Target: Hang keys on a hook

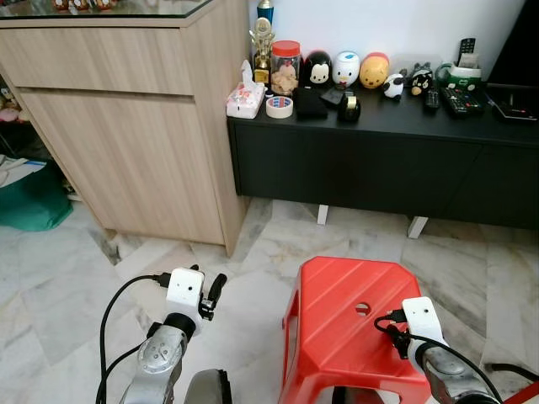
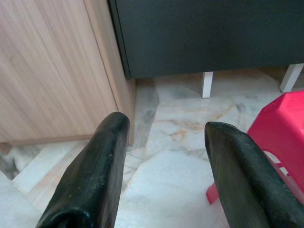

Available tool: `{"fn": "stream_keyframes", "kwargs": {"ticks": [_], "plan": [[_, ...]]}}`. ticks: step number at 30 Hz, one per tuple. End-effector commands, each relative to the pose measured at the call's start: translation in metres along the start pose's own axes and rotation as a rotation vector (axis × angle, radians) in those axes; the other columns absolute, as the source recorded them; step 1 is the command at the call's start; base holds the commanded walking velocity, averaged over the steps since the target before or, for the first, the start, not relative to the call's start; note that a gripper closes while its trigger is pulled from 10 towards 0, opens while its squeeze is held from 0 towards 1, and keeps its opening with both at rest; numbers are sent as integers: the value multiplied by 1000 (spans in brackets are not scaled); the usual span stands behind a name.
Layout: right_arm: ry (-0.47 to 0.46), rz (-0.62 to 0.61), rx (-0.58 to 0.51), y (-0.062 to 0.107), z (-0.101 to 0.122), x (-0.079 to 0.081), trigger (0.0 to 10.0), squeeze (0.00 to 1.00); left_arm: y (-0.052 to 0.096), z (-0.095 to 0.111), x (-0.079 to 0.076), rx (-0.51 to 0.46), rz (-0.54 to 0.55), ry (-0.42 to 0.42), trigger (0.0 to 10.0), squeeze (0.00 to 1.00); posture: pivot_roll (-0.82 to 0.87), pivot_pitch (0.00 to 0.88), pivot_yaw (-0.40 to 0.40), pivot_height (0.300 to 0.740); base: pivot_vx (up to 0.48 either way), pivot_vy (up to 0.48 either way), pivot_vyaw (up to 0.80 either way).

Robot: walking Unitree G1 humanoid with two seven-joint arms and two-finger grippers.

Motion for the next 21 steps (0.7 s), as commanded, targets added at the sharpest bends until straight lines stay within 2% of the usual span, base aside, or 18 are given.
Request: {"fn": "stream_keyframes", "kwargs": {"ticks": [1,20,21], "plan": [[-36,-5,-13,0,0,0,10000,0,-2,0,2,0,-8,-11,10000,0,80,0,-6,597,0,0,0],[-11,-45,96,2,-19,1,10000,0,-1,-1,3,1,-11,-17,10000,0,85,0,-5,597,0,0,0],[-13,-53,110,3,-22,0,6157,0,-1,-1,3,2,-12,-17,10000,0,85,0,-5,597,0,0,0]]}}
Point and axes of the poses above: a point about 5 cm out from each wrist's last joint towards the gripper, its own y axis pointing back from the gripper into the wrist, its own z axis along the axis of the wrist's last joint, x = y × z, the point moved 1 cm from there along -y, pointing out of the wrist towards the gripper, and after that the axes turned 14 degrees about -y, right-handed, at the moved point
